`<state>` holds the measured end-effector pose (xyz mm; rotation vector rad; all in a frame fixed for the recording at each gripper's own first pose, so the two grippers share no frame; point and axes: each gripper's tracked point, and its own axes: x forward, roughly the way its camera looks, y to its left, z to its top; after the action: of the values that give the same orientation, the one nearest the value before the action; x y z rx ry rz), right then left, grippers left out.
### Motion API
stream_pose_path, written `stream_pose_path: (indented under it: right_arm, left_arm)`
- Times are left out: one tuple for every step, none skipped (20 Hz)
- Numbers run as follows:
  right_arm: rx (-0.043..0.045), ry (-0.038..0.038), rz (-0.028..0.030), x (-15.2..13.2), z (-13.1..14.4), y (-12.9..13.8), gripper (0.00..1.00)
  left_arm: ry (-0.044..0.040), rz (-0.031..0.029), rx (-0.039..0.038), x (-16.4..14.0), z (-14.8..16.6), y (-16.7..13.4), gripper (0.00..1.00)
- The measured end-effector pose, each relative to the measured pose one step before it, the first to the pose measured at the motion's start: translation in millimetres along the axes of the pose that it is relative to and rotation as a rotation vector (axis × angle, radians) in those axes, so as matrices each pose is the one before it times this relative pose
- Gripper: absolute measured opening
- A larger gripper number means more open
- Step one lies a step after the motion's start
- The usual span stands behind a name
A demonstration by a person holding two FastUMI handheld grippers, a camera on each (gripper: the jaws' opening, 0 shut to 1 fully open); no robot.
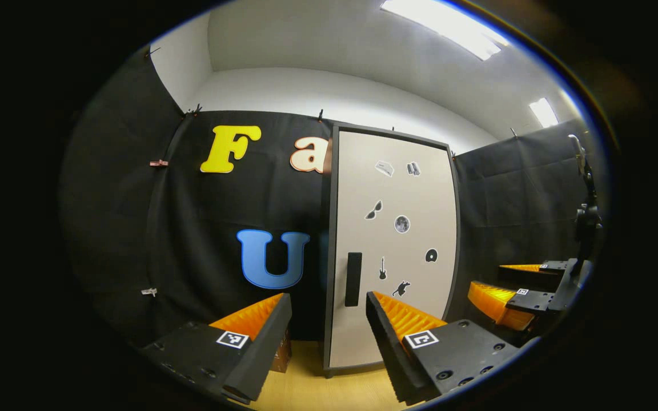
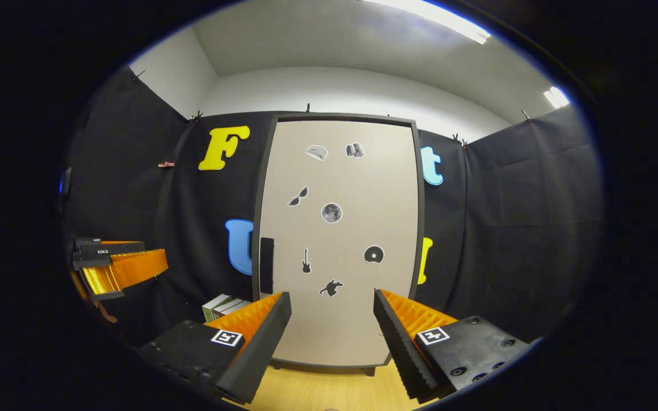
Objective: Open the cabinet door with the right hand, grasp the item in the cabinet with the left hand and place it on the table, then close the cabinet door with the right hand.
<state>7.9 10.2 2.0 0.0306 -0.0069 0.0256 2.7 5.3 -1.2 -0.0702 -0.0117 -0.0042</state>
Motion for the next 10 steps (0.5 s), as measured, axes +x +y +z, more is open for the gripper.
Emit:
stream_pose_path:
  right_arm:
    - [-0.007,0.00181,0.00397,-0.16,-0.52,1.88,0.95]
    - [-0.00467,0.00232,0.00617,-0.07,0.15,2.71,0.95]
    - [-0.0013,0.00201,0.00725,0.42,-1.12,3.34,0.95]
    - [0.00101,0.00228,0.00377,0.14,-0.74,1.75,0.95]
    - [-0.00011,0.00142,0.00181,0.38,-0.15,1.59,0.95]
    - [-0.00076,-0.00016,-0.0022,0.46,0.28,0.46,0.95]
    - [-0.00017,-0.001,-0.00268,0.92,0.13,0.46,0.95]
    - [0.0012,-0.0004,-0.00175,0.58,0.26,0.68,0.95]
    - [0.00303,-0.00116,-0.00258,0.76,0.39,0.73,0.95]
    - [0.005,-0.00214,-0.00056,0.95,0.71,1.41,0.95]
  left_arm:
    - [0.00224,-0.00002,-0.006,-0.32,0.16,1.31,0.84]
    - [0.00063,0.0004,-0.0046,0.39,-1.19,1.24,0.84]
    - [0.0003,0.00103,-0.00278,0.4,-0.74,1.44,0.84]
    - [-0.00026,0.0,-0.00185,-0.39,0.55,1.21,0.84]
    - [-0.00125,-0.002,-0.00161,-0.5,0.72,0.53,0.84]
    - [-0.0005,-0.00296,-0.00139,0.27,-0.32,0.19,0.84]
    - [-0.00103,-0.00242,-0.00263,-0.23,0.77,0.85,0.84]
    - [-0.00002,-0.00177,-0.00273,0.27,-0.46,1.35,0.84]
    - [-0.00076,-0.00189,-0.00257,0.28,0.02,1.75,0.84]
    - [-0.00166,-0.00118,-0.00114,-0.13,0.69,2.03,0.84]
